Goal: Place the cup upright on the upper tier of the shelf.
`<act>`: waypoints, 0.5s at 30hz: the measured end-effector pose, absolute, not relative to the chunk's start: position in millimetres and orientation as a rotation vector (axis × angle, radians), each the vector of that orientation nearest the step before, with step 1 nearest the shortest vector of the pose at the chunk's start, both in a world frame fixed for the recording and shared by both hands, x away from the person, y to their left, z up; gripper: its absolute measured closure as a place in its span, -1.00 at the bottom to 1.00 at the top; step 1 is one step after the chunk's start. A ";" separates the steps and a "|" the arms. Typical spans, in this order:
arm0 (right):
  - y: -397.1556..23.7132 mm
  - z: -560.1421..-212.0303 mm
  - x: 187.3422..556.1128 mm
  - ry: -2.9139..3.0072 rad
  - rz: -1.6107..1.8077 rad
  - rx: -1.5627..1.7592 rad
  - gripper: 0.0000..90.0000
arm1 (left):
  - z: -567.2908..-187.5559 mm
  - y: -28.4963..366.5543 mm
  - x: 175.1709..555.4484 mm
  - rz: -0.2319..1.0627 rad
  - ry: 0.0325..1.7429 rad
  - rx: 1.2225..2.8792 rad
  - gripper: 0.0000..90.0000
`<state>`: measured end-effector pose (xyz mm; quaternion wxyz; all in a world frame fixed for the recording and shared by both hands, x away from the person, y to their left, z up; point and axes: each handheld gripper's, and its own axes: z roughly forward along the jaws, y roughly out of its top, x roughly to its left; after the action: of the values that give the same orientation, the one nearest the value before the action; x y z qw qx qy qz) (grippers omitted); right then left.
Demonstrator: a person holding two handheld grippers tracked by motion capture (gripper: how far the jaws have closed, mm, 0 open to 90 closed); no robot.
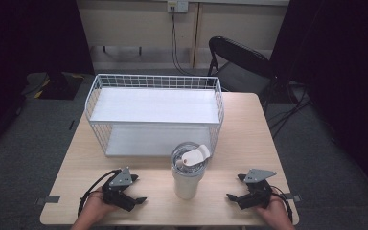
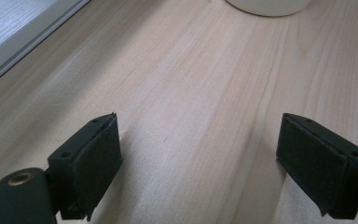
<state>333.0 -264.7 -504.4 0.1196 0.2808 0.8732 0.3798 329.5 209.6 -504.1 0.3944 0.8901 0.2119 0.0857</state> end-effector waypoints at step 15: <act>-251.9 -495.2 329.6 2.619 1.175 0.781 -0.58 | -504.0 209.6 329.5 0.217 0.537 2.258 -0.71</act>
<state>329.6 -251.9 -495.2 0.0835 0.2617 0.8773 0.3935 329.5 209.6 -504.0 0.3942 0.8902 0.2117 0.0855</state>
